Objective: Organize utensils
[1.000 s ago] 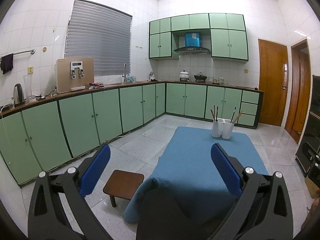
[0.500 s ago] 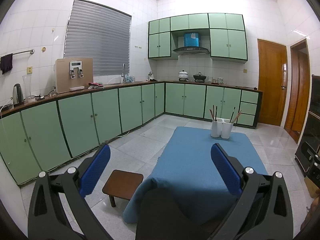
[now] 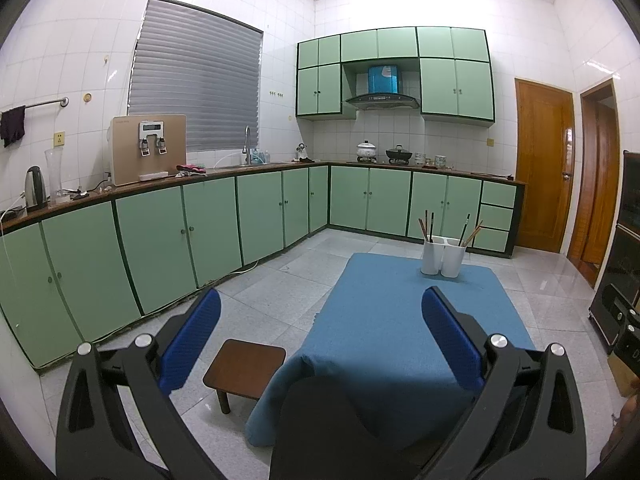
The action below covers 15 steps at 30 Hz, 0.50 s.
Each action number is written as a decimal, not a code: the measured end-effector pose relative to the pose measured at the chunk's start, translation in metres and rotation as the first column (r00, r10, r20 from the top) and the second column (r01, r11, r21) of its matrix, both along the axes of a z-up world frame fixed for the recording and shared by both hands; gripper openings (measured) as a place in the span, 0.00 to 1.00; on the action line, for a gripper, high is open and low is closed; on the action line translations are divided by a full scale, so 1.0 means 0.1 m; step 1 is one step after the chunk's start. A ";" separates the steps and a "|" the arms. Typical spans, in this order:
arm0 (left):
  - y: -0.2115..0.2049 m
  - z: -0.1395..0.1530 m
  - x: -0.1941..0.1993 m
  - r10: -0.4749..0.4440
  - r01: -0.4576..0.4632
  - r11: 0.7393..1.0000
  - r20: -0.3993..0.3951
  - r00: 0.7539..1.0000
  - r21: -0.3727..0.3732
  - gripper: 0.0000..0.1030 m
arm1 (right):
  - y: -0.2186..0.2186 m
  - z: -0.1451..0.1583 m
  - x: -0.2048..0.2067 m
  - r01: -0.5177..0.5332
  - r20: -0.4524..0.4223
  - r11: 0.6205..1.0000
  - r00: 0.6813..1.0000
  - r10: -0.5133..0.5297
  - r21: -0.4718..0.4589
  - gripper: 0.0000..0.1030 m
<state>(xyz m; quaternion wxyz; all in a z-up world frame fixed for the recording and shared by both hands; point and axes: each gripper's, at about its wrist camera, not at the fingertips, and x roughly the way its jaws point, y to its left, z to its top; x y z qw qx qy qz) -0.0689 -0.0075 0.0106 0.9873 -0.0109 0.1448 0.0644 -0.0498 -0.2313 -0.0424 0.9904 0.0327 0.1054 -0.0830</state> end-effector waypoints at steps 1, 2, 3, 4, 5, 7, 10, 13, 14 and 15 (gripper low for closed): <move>0.00 0.00 0.00 0.000 0.000 1.000 0.000 1.000 0.000 0.95 | 0.00 0.00 0.00 0.000 0.000 1.000 1.000 0.000 0.000 0.94; 0.00 0.00 0.00 0.000 0.000 1.000 0.000 1.000 -0.001 0.95 | 0.00 0.00 0.01 0.000 0.000 1.000 1.000 0.000 -0.001 0.94; 0.00 0.00 0.00 0.000 0.000 1.000 0.000 1.000 -0.001 0.95 | 0.00 0.00 0.00 0.000 0.000 1.000 1.000 0.000 0.000 0.94; -0.01 0.00 0.00 0.000 0.000 1.000 0.000 1.000 0.001 0.95 | 0.00 0.00 0.00 0.000 -0.001 1.000 1.000 0.000 0.001 0.94; 0.00 0.00 0.00 0.000 0.000 1.000 -0.001 1.000 0.000 0.95 | 0.00 0.00 0.01 0.000 -0.002 1.000 1.000 0.000 0.001 0.94; 0.00 0.00 0.00 -0.001 0.001 1.000 -0.001 1.000 -0.001 0.95 | 0.01 0.00 0.01 0.000 -0.002 1.000 1.000 0.000 0.001 0.94; 0.00 0.00 0.00 -0.001 0.001 1.000 -0.002 1.000 -0.002 0.95 | 0.01 0.00 0.01 -0.001 -0.002 1.000 1.000 0.001 0.001 0.94; 0.00 0.01 0.00 -0.001 0.001 1.000 -0.001 1.000 -0.002 0.95 | 0.01 0.01 0.01 0.000 -0.002 1.000 1.000 0.000 0.002 0.94; 0.00 0.01 0.00 -0.001 0.001 1.000 -0.002 1.000 -0.002 0.95 | 0.01 0.00 0.01 0.001 -0.001 1.000 1.000 -0.001 0.002 0.94; 0.00 0.01 0.00 -0.001 0.001 1.000 -0.001 1.000 -0.003 0.95 | 0.01 0.00 0.01 0.000 -0.001 1.000 1.000 0.000 0.002 0.94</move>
